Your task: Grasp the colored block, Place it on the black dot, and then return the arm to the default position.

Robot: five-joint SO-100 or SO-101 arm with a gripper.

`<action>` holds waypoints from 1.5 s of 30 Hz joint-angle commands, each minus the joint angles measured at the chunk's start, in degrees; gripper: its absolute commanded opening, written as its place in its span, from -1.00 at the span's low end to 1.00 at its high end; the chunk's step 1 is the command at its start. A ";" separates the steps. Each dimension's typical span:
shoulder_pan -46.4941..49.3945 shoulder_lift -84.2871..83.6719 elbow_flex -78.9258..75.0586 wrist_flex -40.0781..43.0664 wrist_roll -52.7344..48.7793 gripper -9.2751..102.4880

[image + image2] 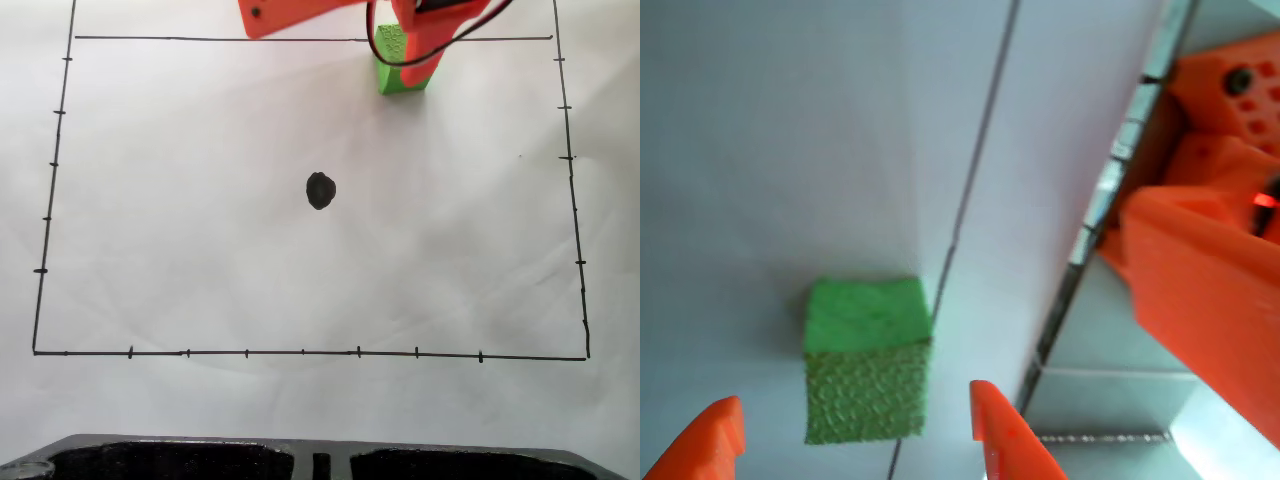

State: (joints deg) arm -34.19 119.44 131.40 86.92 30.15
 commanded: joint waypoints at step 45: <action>0.44 -4.83 6.33 -16.00 -7.21 -0.78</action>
State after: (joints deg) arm -34.54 113.38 137.64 71.28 23.82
